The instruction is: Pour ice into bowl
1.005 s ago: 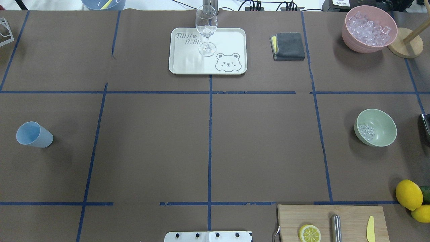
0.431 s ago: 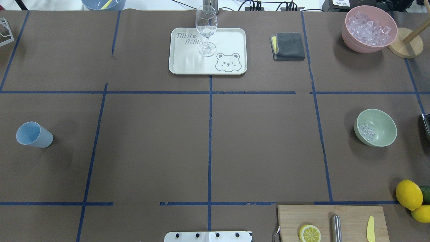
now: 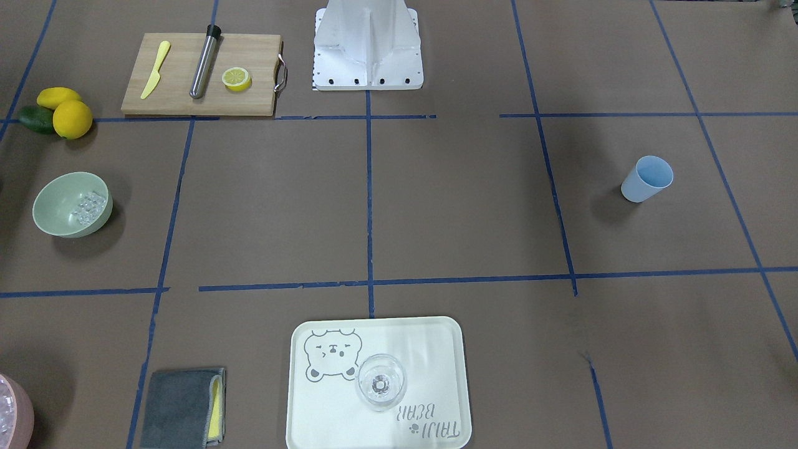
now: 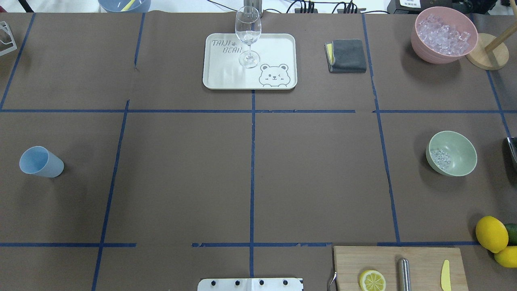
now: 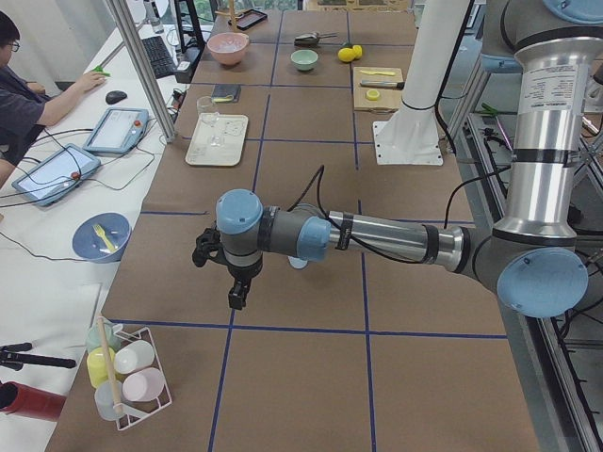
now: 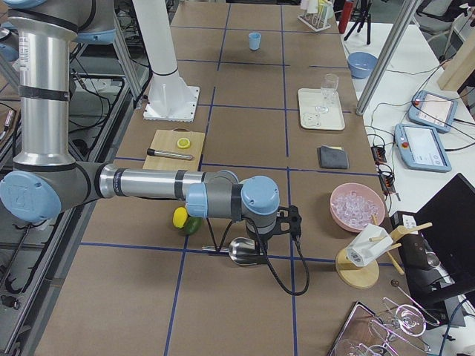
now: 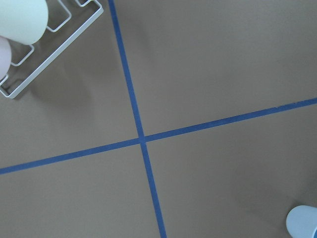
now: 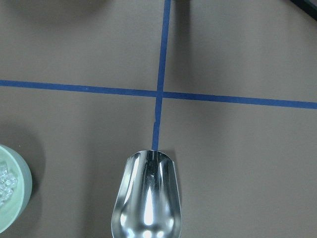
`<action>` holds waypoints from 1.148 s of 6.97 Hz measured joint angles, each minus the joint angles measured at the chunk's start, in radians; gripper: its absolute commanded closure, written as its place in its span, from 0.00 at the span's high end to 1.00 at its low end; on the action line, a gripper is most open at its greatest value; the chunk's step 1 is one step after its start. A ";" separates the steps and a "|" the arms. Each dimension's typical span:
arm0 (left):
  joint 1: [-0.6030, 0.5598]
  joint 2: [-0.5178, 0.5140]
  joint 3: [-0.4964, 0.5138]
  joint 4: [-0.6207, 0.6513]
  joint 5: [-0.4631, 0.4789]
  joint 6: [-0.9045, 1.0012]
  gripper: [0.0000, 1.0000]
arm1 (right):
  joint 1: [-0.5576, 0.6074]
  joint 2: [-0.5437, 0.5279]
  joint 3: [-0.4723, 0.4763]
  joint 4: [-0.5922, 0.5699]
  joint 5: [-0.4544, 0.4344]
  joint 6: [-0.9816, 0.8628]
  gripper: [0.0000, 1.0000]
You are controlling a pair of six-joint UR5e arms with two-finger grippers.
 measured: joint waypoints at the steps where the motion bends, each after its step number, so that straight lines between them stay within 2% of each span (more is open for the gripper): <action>1: -0.005 0.018 0.003 -0.001 -0.001 0.000 1.00 | 0.000 -0.006 0.005 0.000 0.001 0.001 1.00; 8: -0.036 0.030 0.006 0.001 -0.004 -0.011 1.00 | 0.000 -0.014 0.009 0.001 0.002 0.001 1.00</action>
